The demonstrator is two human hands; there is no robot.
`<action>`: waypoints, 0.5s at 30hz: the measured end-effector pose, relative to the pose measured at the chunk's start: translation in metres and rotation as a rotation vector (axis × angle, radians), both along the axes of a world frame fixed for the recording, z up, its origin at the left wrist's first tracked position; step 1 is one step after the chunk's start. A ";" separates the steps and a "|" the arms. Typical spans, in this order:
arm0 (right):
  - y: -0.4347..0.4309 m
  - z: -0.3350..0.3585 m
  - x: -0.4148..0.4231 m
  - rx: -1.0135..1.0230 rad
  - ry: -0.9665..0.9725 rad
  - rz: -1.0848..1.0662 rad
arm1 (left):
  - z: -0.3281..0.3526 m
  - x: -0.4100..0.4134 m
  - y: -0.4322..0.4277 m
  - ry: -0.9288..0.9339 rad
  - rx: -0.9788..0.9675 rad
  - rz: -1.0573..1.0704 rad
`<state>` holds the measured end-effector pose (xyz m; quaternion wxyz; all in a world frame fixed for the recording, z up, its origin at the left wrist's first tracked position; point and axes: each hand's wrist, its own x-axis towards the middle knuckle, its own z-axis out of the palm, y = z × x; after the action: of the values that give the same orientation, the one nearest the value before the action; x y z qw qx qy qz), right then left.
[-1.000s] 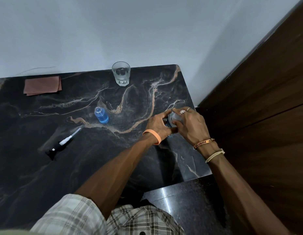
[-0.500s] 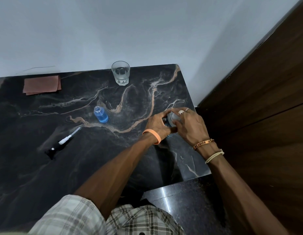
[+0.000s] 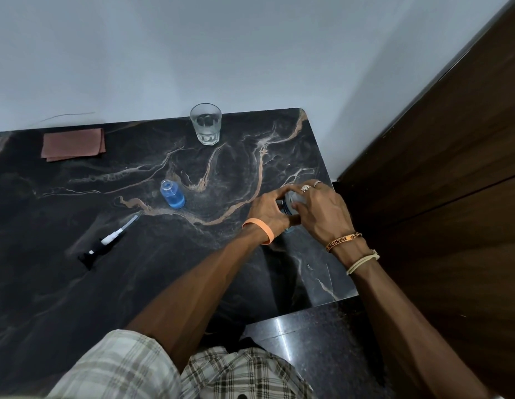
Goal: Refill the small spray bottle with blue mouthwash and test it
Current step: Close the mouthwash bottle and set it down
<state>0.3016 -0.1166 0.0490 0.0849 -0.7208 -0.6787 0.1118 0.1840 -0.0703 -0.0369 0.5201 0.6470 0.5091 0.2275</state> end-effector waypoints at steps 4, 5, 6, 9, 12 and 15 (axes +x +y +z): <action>0.001 0.001 0.002 -0.029 0.029 -0.003 | 0.001 -0.001 -0.001 0.007 0.010 0.000; 0.002 0.000 0.002 -0.033 0.037 0.005 | 0.001 -0.001 -0.001 0.007 0.013 0.000; 0.002 -0.002 0.002 -0.027 0.030 0.012 | 0.000 -0.002 -0.001 0.009 0.017 -0.004; 0.002 -0.005 0.002 0.025 -0.016 0.030 | 0.000 0.000 -0.001 -0.002 0.002 -0.005; 0.001 -0.009 0.000 0.043 -0.071 0.112 | 0.000 -0.001 0.000 -0.014 -0.016 -0.017; 0.002 -0.010 0.002 0.029 -0.067 0.071 | -0.001 0.001 -0.001 0.003 0.005 -0.017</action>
<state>0.3036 -0.1150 0.0390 0.0685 -0.6982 -0.7080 0.0811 0.1846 -0.0709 -0.0376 0.5196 0.6528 0.5039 0.2235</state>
